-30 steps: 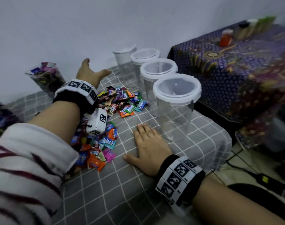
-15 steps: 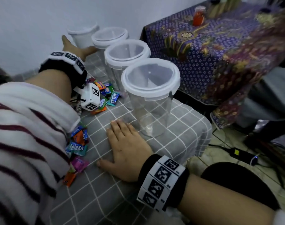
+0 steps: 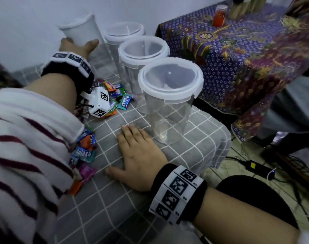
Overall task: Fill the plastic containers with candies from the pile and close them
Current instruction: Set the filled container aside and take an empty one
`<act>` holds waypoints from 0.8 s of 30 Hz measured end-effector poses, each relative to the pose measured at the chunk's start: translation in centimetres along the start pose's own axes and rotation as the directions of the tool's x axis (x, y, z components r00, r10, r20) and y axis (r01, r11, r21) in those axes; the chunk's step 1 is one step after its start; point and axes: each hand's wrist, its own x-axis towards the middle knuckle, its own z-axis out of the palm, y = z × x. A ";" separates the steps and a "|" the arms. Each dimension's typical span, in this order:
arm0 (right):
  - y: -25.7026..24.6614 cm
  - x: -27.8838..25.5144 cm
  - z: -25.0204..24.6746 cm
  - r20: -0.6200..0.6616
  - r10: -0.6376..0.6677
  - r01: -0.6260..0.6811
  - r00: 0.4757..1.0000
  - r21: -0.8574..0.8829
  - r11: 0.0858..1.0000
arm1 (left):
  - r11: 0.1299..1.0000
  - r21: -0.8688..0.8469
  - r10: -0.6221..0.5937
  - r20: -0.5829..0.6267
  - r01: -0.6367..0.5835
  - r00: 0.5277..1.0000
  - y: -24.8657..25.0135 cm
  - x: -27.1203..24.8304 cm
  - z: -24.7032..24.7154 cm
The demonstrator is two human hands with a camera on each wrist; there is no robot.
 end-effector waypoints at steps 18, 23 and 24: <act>-0.6 -0.3 -0.3 0.016 0.029 -0.028 0.999 -0.076 0.997 | 0.877 -0.432 0.210 -0.050 -0.211 0.976 -3.2 -14.4 -17.3; -0.7 -0.4 -0.3 0.015 0.034 -0.033 0.999 -0.110 0.993 | 0.883 -0.440 0.232 0.111 -0.161 0.966 -4.9 -20.5 -20.3; -0.8 -0.4 -0.3 0.013 0.036 -0.034 0.999 -0.115 0.993 | 0.896 -0.423 0.214 0.138 -0.138 0.967 -5.6 -21.6 -20.8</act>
